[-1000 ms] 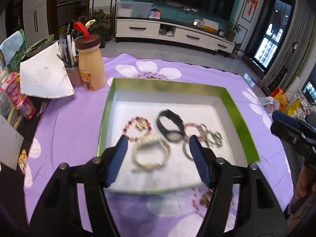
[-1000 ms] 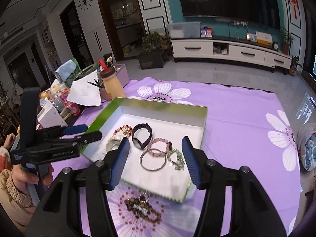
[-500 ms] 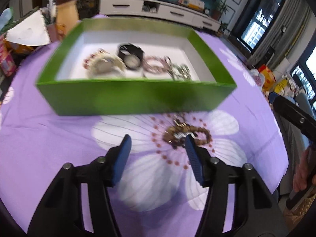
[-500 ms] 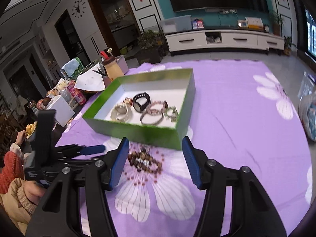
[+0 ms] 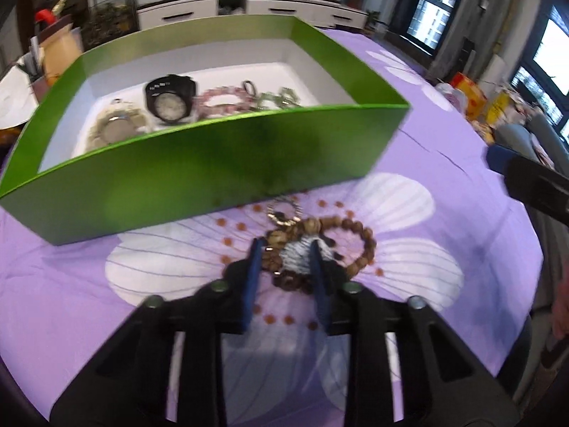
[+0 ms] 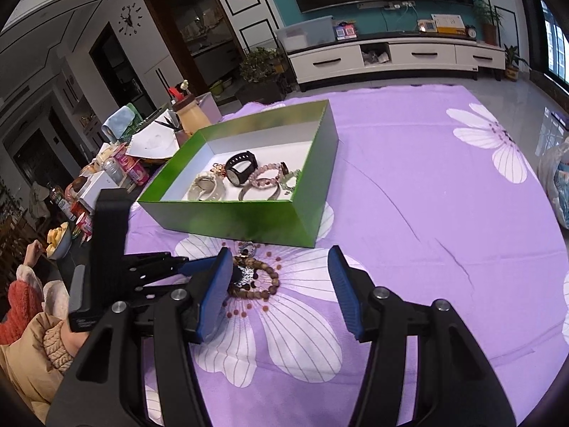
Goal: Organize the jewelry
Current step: 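Grasp the brown bead bracelet with the left gripper while the right gripper grasps the black-and-white beaded piece, then carry the brown bracelet and black-and-white beaded piece into the green box and open both grippers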
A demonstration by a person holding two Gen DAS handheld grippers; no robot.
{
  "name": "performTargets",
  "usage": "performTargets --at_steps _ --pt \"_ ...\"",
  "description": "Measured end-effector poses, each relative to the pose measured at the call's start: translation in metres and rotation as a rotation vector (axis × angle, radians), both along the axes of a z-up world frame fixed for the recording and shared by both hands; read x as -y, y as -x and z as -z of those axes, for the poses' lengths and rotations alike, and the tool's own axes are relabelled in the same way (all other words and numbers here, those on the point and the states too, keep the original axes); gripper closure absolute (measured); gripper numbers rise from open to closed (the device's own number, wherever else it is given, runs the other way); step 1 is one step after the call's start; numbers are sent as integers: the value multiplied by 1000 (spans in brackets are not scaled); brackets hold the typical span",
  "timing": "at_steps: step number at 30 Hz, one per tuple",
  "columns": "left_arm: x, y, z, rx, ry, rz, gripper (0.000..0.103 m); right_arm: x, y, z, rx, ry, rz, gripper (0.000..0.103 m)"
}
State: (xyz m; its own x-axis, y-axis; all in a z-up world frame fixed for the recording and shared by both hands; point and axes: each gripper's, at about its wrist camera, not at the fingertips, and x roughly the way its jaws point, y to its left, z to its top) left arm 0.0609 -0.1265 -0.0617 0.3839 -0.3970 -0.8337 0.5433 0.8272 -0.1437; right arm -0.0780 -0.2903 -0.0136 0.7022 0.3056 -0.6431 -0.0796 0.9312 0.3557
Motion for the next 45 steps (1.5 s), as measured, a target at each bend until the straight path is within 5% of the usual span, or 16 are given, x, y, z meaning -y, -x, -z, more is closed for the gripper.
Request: performTargets --at_steps 9,23,36,45 --pt "-25 8 -1 -27 93 -39 91 -13 -10 15 -41 42 -25 47" --pt "-108 23 -57 95 216 -189 91 -79 -51 47 -91 158 -143 47" --pt "-134 14 -44 66 229 -247 91 -116 -83 65 -82 334 -107 81" --pt "-137 20 -54 92 236 -243 91 -104 -69 51 -67 264 -119 83"
